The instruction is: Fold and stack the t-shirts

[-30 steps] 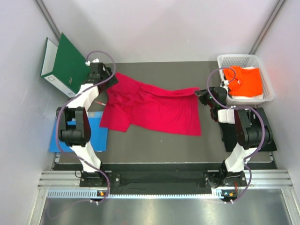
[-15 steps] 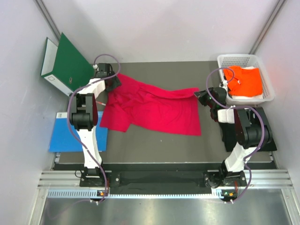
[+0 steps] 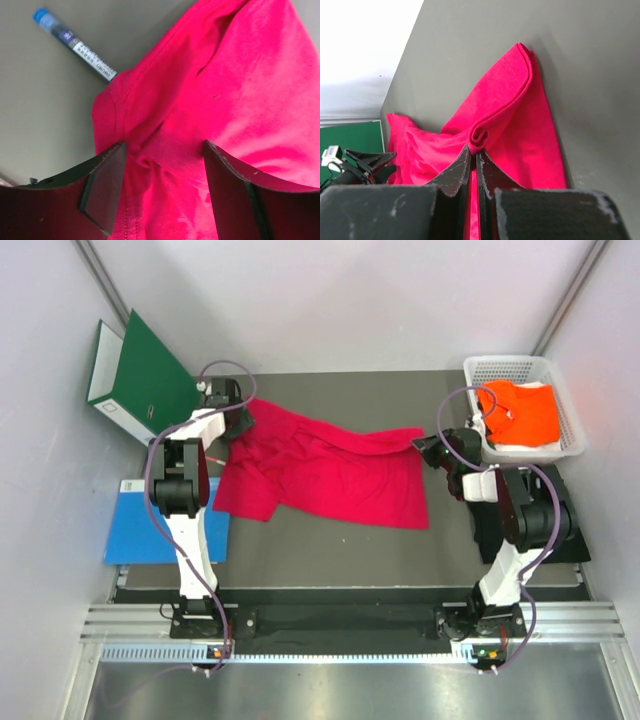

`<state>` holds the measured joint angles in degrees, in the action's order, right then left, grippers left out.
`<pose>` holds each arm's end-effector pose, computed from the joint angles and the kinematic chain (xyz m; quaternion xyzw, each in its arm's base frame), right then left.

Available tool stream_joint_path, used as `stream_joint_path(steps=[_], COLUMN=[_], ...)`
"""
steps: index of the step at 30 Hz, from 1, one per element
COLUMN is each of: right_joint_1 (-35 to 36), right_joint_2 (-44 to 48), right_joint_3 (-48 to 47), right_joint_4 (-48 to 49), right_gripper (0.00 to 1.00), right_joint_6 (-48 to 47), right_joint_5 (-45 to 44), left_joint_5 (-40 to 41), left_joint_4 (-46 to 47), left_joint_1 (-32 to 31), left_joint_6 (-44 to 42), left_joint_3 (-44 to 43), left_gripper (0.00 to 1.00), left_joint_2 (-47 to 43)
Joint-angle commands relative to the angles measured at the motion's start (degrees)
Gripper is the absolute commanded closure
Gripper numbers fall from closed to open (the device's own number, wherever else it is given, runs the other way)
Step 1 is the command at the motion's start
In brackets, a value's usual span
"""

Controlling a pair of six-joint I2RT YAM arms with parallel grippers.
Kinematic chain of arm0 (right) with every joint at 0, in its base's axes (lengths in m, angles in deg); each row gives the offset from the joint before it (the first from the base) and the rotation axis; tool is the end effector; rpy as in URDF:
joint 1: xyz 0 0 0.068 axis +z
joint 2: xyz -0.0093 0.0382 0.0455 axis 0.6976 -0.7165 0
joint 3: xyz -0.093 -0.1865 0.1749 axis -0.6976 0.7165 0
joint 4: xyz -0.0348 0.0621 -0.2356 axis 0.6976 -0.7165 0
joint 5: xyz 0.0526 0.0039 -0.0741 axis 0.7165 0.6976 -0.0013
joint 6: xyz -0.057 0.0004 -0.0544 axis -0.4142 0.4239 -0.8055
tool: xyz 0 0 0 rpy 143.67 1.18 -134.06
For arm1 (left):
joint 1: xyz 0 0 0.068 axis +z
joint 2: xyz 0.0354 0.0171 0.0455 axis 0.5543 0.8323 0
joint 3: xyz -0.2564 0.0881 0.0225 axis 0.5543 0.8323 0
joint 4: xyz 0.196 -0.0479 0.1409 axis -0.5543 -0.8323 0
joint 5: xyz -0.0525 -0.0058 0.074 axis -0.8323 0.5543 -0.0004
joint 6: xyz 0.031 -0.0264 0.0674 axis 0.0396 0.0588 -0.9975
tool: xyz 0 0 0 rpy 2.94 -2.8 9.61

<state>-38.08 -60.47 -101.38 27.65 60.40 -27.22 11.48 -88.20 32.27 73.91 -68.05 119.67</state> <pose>0.3711 0.0508 0.1533 0.3219 0.7599 0.3547 0.4395 0.4886 -0.0033 0.1613 -0.2575 0.9013 -0.0360 0.3464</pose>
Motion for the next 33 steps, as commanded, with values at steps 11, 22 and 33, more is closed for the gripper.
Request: stream_joint_path(steps=[11, 22, 33], right_joint_1=[-0.09, -0.18, -0.09], right_joint_2=[-1.69, -2.4, -3.19], right_joint_3=[0.93, 1.45, 1.19], right_joint_4=[4.01, 5.42, 5.77], right_gripper=[1.0, 1.0, 1.0], right_joint_6=[-0.1, 0.52, 0.52], right_joint_5=[1.07, 1.68, 2.21], left_joint_5=[-0.3, 0.23, 0.22], left_joint_4=[1.18, 1.71, 3.81], left_joint_1=[0.6, 0.6, 0.6], left_joint_6=[1.78, 0.64, 1.34], left_joint_3=[-1.31, 1.16, 3.53], left_gripper=[0.97, 0.56, 0.57], left_joint_2=[0.41, -5.57, -6.45])
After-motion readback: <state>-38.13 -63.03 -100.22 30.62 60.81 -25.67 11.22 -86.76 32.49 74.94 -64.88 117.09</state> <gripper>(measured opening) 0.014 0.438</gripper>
